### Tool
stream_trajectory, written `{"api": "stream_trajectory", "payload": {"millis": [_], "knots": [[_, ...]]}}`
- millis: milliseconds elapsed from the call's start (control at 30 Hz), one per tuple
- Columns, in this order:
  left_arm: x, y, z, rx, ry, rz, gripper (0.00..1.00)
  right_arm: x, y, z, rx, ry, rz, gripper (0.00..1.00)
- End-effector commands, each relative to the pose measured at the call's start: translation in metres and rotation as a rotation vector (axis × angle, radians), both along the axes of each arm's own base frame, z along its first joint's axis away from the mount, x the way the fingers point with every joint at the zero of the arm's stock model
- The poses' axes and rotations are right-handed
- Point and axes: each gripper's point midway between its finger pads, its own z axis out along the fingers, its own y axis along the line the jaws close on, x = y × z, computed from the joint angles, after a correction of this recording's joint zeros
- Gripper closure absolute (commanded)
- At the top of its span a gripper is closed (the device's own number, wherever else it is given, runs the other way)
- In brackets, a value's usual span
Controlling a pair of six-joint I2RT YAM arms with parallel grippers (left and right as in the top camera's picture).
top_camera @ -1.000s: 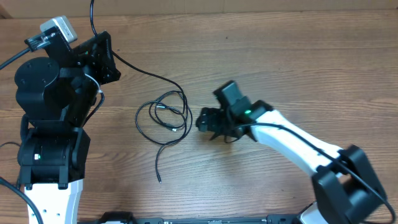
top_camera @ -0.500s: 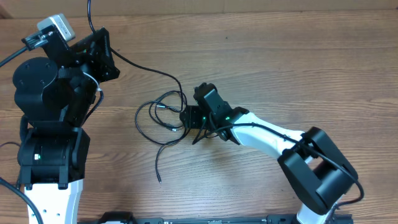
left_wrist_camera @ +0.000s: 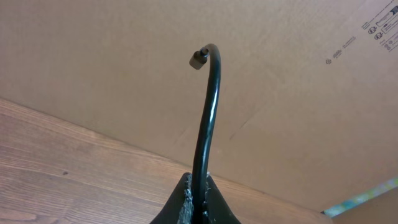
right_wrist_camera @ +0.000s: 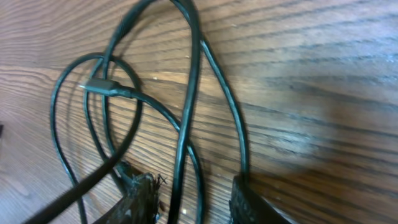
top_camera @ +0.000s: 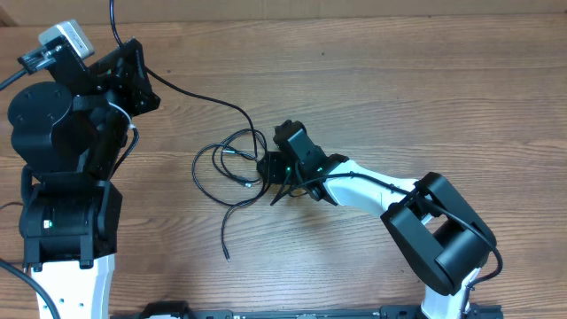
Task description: Untangle cables
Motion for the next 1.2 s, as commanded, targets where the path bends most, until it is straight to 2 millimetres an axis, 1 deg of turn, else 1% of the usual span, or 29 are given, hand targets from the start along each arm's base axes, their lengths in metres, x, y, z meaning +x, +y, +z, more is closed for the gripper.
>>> {"api": "stream_trajectory", "payload": {"millis": [0, 67, 133, 233, 333, 433, 533, 633, 767, 833, 900, 1033, 1100, 1167], "knots": [[-0.002, 0.005, 0.008, -0.012, -0.021, 0.02, 0.96, 0.003, 0.012, 0.009, 0.031, -0.026, 0.021, 0.66], [-0.002, 0.005, 0.008, -0.012, -0.022, 0.02, 0.96, 0.003, 0.015, 0.01, 0.037, -0.034, 0.026, 0.7], [-0.002, 0.005, 0.008, -0.012, -0.021, 0.02, 0.96, 0.003, 0.018, 0.012, 0.037, -0.046, 0.027, 0.8], [-0.002, 0.005, 0.008, -0.011, -0.022, 0.021, 0.96, 0.008, 0.012, 0.009, -0.001, -0.073, -0.007, 0.96], [-0.002, 0.005, 0.007, -0.011, -0.017, 0.021, 0.96, 0.016, -0.003, 0.004, -0.071, -0.096, -0.063, 0.96], [-0.003, 0.008, 0.006, -0.007, -0.01, 0.03, 0.96, 0.025, -0.028, -0.002, -0.17, -0.123, -0.091, 0.96], [-0.002, 0.018, 0.005, -0.007, -0.008, 0.057, 0.96, 0.033, -0.071, -0.004, -0.292, -0.108, -0.177, 0.96], [-0.005, 0.033, 0.008, -0.007, -0.018, 0.101, 0.96, 0.041, -0.13, 0.002, -0.433, -0.085, -0.298, 0.96], [-0.013, 0.064, 0.016, -0.003, -0.044, 0.191, 0.96, 0.047, -0.211, 0.01, -0.592, -0.041, -0.465, 0.96], [-0.02, 0.082, 0.019, 0.0, -0.054, 0.247, 0.96, 0.046, -0.245, 0.008, -0.627, 0.011, -0.531, 0.96], [-0.027, 0.102, 0.022, 0.003, -0.063, 0.309, 0.96, 0.045, -0.276, 0.005, -0.647, 0.061, -0.592, 0.96], [-0.046, 0.143, 0.026, 0.01, -0.076, 0.441, 0.96, 0.041, -0.324, 0.001, -0.632, 0.146, -0.699, 0.96], [-0.056, 0.164, 0.026, 0.012, -0.076, 0.507, 0.96, 0.04, -0.34, -0.001, -0.613, 0.177, -0.738, 0.96], [-0.063, 0.181, 0.025, 0.013, -0.071, 0.565, 0.96, 0.038, -0.352, -0.002, -0.595, 0.201, -0.768, 0.96]]}}
